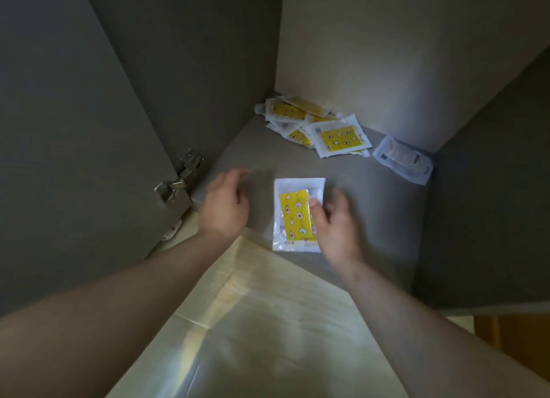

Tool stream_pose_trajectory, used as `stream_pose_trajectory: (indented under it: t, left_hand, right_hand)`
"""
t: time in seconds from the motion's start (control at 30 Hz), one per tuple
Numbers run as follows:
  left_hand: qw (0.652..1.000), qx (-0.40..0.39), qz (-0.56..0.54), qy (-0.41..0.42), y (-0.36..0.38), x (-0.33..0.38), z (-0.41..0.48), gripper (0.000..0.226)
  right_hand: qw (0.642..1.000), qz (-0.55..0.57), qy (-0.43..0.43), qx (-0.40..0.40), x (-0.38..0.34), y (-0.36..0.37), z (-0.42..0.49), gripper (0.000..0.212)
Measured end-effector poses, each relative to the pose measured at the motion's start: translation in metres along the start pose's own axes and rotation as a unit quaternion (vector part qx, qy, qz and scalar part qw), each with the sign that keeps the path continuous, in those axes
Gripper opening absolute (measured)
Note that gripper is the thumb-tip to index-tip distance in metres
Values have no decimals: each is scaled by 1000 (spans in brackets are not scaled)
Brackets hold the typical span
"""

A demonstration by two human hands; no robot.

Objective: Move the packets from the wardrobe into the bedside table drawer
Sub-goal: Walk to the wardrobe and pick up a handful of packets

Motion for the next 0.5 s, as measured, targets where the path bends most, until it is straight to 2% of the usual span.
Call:
stream_pose_trajectory:
  t: [0.07,0.13,0.2,0.27,0.37,0.5]
  left_hand:
    - [997,-48,54,18,11,0,-2,48]
    - [983,-134,114,55,32,3,-12,55]
    - [950,-224,205,75,57,3,-23,60]
    - [916,-275,283,72,75,-1,-28,61]
    - [907,-268,313,84,81,-1,-14,62]
    - [926,-244,286,42,72,-11,7,63]
  right_hand:
    - [995,-81,13,48,10,-16,16,59]
    - [982,-172,29,76,28,-32,29,61]
    - [970,-232,53,50,46,-43,40,60]
    - [960,-268,74,31,58,-54,55,60]
    - [947,-305,101,11,74,-74,88,66]
    - [937,-341,77,21,83,-96,135,68]
Point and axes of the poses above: each hand's wrist, its own z-axis towards the middle knuckle, its own y-axis out of the palm, x = y × z, the point moved 4 cm from there along z, towards the middle knuckle, and after that the axes turned 9 degrees about -y, right-handed, at the moved point
